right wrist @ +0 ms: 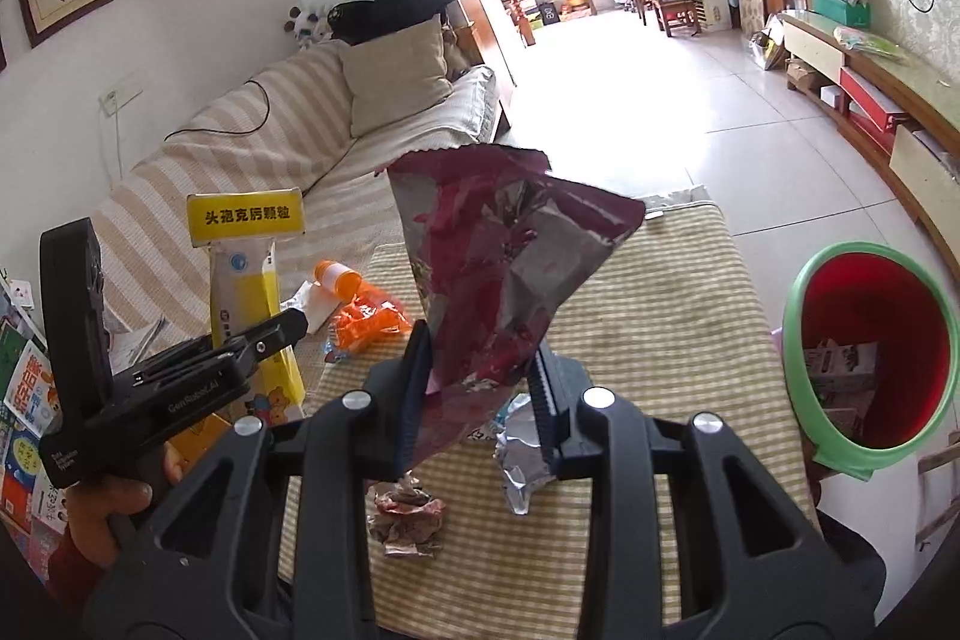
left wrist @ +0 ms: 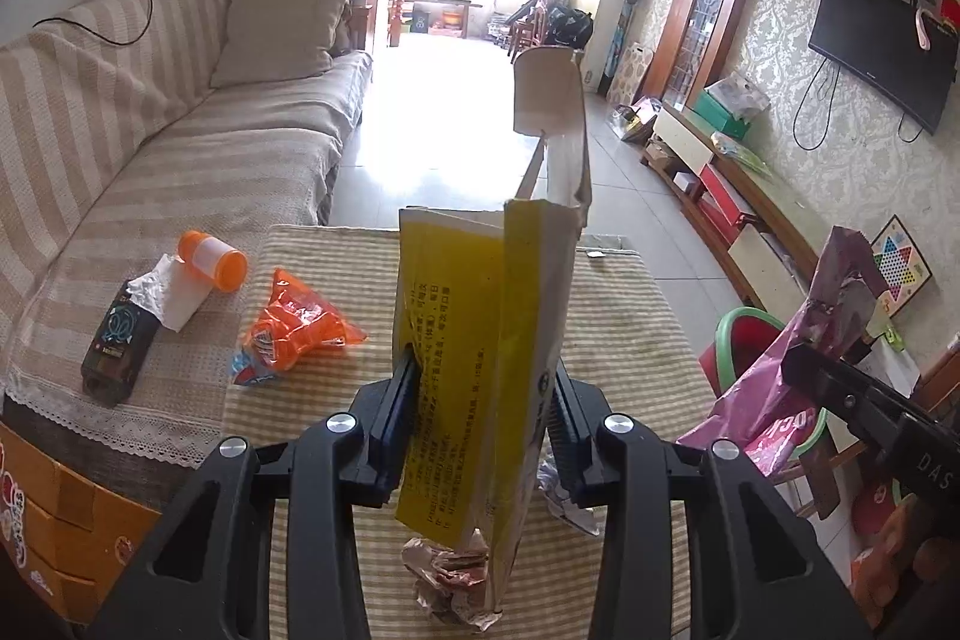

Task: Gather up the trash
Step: 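Carry the yellow box and pink wrapper over the red bin with both tools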

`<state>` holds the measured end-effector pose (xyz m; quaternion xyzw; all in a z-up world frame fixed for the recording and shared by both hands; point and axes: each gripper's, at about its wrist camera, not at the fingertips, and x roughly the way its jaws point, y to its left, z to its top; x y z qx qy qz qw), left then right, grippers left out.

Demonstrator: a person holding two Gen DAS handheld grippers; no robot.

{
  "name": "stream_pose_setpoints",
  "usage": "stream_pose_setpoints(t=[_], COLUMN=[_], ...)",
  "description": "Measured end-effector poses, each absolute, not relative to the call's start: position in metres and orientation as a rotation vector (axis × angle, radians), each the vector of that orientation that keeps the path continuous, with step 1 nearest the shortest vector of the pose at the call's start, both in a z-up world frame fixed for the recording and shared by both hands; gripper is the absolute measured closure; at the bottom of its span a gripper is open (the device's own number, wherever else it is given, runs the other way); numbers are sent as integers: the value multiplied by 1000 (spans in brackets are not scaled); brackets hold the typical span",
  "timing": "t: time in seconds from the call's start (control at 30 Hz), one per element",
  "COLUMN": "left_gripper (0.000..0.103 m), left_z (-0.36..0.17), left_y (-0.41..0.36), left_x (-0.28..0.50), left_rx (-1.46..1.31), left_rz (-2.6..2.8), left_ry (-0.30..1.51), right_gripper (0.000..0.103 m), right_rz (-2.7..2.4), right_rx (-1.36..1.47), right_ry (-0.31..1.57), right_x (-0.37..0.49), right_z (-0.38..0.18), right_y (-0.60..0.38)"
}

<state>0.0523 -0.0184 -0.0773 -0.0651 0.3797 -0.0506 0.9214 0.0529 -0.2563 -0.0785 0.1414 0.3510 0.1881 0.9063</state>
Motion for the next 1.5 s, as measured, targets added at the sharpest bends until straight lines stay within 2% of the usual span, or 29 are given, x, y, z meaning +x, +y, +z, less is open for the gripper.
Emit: stream_pose_setpoints(t=[0.77, 1.5], left_gripper=[66, 66], left_z=[-64, -58], left_y=[-57, -136], left_x=[62, 85], left_rx=[-95, -44], left_rz=[-193, -338], left_ry=[749, 744], right_gripper=[72, 72], right_rz=[296, 157], right_rx=[334, 419], right_ry=[690, 674], right_x=[49, 44], right_z=[-80, -94], right_y=[-296, -357])
